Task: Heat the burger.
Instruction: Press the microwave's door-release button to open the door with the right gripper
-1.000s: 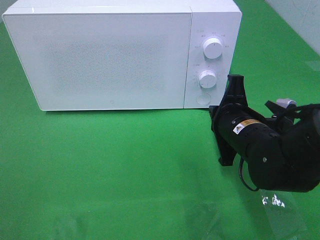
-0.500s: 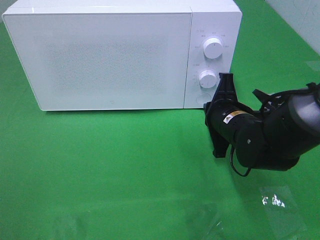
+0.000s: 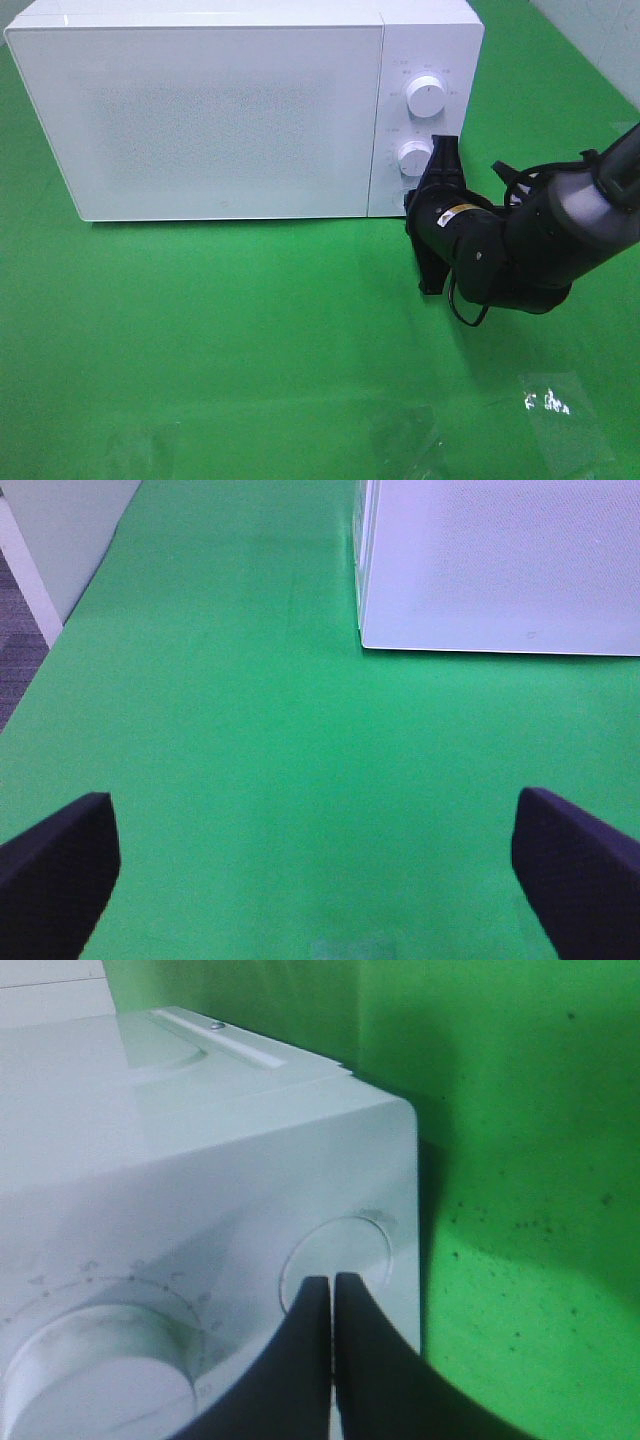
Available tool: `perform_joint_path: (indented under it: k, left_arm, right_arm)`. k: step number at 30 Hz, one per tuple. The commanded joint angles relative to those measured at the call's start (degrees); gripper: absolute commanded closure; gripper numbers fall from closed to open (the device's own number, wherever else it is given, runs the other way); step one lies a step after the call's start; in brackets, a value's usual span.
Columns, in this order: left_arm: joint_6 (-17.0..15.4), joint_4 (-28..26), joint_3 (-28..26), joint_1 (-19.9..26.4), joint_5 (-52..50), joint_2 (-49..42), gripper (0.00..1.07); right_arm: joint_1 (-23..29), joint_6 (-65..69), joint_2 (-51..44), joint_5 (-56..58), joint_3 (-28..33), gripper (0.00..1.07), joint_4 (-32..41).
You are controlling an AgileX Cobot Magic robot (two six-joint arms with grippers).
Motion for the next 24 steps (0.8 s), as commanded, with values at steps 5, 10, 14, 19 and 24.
perform_joint_path:
  k: [5,10,14,19,24]
  left_arm:
    - [-0.1,0.0,0.2,0.2,-0.5,-1.0,0.06]
    - [-0.1,0.0,0.2,0.2,-0.5,-1.0,0.06]
    - [-0.1,0.0,0.2,0.2,-0.5,-1.0,0.06]
    - [-0.1,0.0,0.2,0.2,-0.5,-1.0,0.06]
    - [-0.1,0.0,0.2,0.2,-0.5,-1.0,0.06]
  right_arm:
    - [-2.5,-1.8,-0.1,1.5,-2.3,1.07,-1.0]
    - [-2.5,-1.8,-0.1,3.3,-3.4,1.07,-1.3]
    - [-2.5,-1.8,-0.1,2.3,-3.6,1.07,-1.1]
    - [-2.5,-1.4,-0.1,1.8,-4.0,1.07,-1.1]
    - [-2.3,-1.3,-0.1,-0.7,-4.1,1.07,0.2]
